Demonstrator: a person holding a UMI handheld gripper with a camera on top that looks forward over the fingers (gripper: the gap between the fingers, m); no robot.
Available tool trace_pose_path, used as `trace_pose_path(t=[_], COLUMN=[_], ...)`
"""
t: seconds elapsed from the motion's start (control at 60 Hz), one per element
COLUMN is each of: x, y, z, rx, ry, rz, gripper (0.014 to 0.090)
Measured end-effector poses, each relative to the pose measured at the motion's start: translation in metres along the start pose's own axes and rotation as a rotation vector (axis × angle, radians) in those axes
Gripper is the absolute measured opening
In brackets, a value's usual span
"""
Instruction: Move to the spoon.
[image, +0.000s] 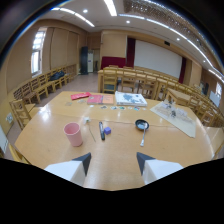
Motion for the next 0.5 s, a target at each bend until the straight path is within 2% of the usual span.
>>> trace_pose_path(t=[0.267, 0.5], x=[0.022, 0.082], y=[0.014, 0.048], z=[0.003, 0.023], rx=[-0.050, -0.122], ry=[0.014, 0.081], rz=[0.000, 0.029], gripper=[0.0858, 0.0858])
